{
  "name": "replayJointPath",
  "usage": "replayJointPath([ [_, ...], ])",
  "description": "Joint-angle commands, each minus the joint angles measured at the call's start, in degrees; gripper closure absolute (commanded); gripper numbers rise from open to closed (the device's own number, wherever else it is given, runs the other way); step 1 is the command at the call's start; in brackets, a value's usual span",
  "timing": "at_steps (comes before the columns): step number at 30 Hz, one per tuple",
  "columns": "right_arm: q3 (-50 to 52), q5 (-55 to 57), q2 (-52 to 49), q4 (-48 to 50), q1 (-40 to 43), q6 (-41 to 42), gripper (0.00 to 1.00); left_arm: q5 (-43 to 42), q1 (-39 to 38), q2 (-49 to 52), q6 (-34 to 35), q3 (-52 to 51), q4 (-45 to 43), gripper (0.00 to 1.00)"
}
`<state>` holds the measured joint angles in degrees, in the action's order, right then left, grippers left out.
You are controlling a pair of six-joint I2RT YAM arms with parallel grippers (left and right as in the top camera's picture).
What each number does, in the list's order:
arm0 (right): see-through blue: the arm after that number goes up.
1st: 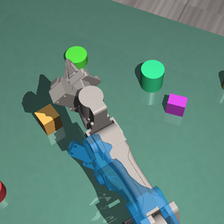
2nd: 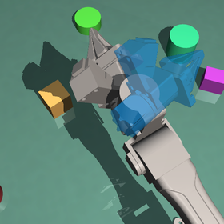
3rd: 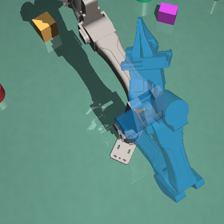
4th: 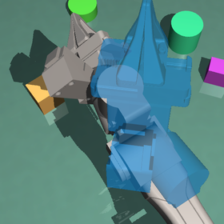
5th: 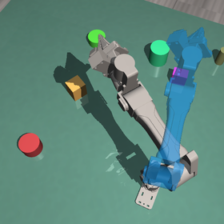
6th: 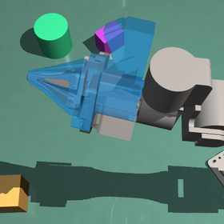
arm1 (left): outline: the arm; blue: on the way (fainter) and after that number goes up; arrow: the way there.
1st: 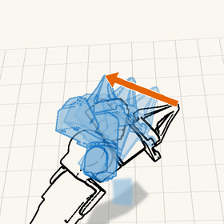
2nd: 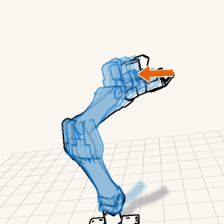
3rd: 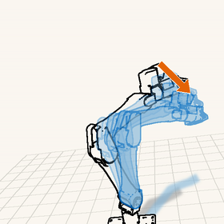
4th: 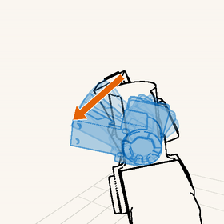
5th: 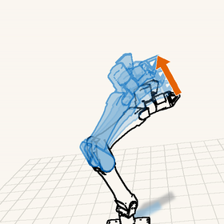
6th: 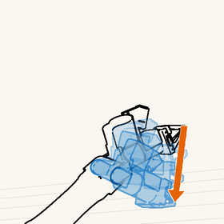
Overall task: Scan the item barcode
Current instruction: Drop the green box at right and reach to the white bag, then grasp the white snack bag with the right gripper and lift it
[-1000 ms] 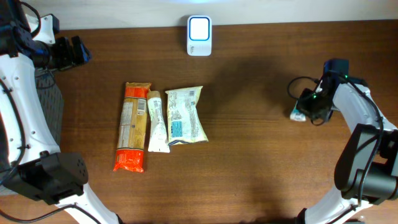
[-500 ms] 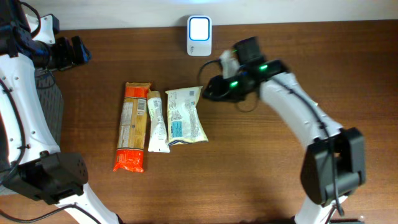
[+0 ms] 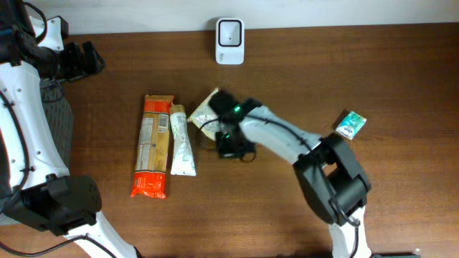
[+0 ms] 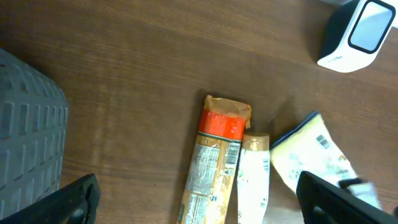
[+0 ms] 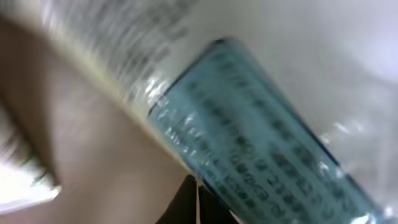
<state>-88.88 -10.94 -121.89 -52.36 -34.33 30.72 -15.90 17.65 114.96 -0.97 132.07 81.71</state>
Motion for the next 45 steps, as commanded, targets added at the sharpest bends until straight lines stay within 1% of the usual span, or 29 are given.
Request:
replayJointPath([
  [1,-0.28,2.19,0.35,-1.9,11.06,-2.45,0.78,-0.37,0.04,-0.55,0.13,0.39,0.07,0.01],
  [2,-0.28,0.7,0.35,-1.9,15.85,-4.07,0.75,-0.39,0.04,-0.55,0.13,0.39,0.07,0.01],
  [3,-0.31,-4.39,0.48,-1.88,19.76,-8.48,0.74,-0.37,0.04,-0.55,0.13,0.39,0.04,0.01],
  [4,-0.59,-11.56,1.09,-1.86,22.34,-14.73,0.72,-0.39,0.04,-0.55,0.13,0.39,0.07,0.01],
  [5,-1.38,-21.42,2.29,-2.43,24.04,-24.74,0.7,-0.39,0.04,-0.55,0.13,0.39,0.07,0.01],
  [6,-2.56,-25.97,3.89,-4.48,25.49,-30.4,0.64,-0.37,0.04,-0.55,0.13,0.39,0.04,0.01],
  [7,-3.8,-25.16,5.33,-5.81,26.77,-30.53,0.55,-0.39,0.04,-0.55,0.13,0.39,0.04,0.01],
  [9,-6.1,-24.2,6.88,-4.28,29.35,-31.52,0.27,-0.39,0.04,-0.55,0.13,0.39,0.04,0.01],
  [10,-6.73,-23.82,6.88,-1.09,30.25,-32.76,0.18,-0.37,0.04,-0.55,0.13,0.39,0.04,0.01],
  [11,-6.64,-20.61,6.29,4.11,30.67,-32.89,0.09,-0.39,0.04,-0.55,0.13,0.39,0.07,0.01],
  [12,-6.64,-20.11,5.55,6.91,30.58,-33.14,0.07,-0.39,0.04,-0.55,0.13,0.39,0.07,0.01],
  [15,-6.64,-23.41,2.19,14.6,29.64,-33.51,0.03,-0.39,0.04,-0.55,0.13,0.39,0.07,0.01],
  [18,-6.67,-26.86,-1.03,18.75,28.35,-33.53,0.02,-0.37,0.04,-0.55,0.13,0.39,0.04,0.01],
  [23,-6.67,-28.22,-7.5,22.34,25.57,-33.48,0.01,-0.39,0.04,-0.55,0.13,0.39,0.07,0.01],
  [25,-6.67,-30.71,-9.75,24.39,25.03,-33.27,0.01,-0.37,0.07,-0.55,0.13,0.39,0.02,0.01],
  [28,-6.67,-31.32,-11.39,25.83,23.78,-31.74,0.01,-0.37,0.04,-0.55,0.13,0.39,0.04,0.01],
  [29,-6.64,-33.35,-12.66,26.01,22.38,-31.74,0.01,-0.37,0.04,-0.55,0.13,0.39,0.04,0.01],
  [34,-6.49,-33.44,-14.51,20.39,19.23,-29.83,0.02,-0.39,0.04,-0.55,0.13,0.39,0.04,0.01],
  [36,-5.25,-31.08,-14.51,19.58,17.79,-29.64,0.09,-0.39,0.04,-0.55,0.13,0.39,0.04,0.01],
  [37,-4.7,-29.16,-14.51,19.63,17.44,-28.61,0.1,-0.37,0.04,-0.55,0.13,0.39,0.04,0.01],
  [38,-3.74,-25.35,-14.56,19.63,17.0,-26.32,0.2,-0.37,0.04,-0.55,0.13,0.39,0.04,0.01],
  [39,-2.78,-24.15,-14.6,20.11,16.65,-25.44,0.34,-0.39,0.04,-0.55,0.13,0.39,0.02,0.01],
  [40,-2.12,-24.39,-14.62,20.94,16.59,-25.27,0.52,-0.37,0.04,-0.55,0.13,0.39,0.04,0.01],
  [41,-1.6,-24.59,-14.62,21.75,16.59,-25.27,0.66,-0.37,0.04,-0.55,0.13,0.39,0.04,0.01],
  [44,-1.53,-25.73,-14.62,21.75,16.59,-24.22,0.67,-0.39,0.04,-0.55,0.13,0.39,0.04,0.01],
  [45,-1.53,-26.67,-14.62,21.75,16.59,-24.22,0.72,-0.39,0.04,-0.55,0.13,0.39,0.04,0.01],
])
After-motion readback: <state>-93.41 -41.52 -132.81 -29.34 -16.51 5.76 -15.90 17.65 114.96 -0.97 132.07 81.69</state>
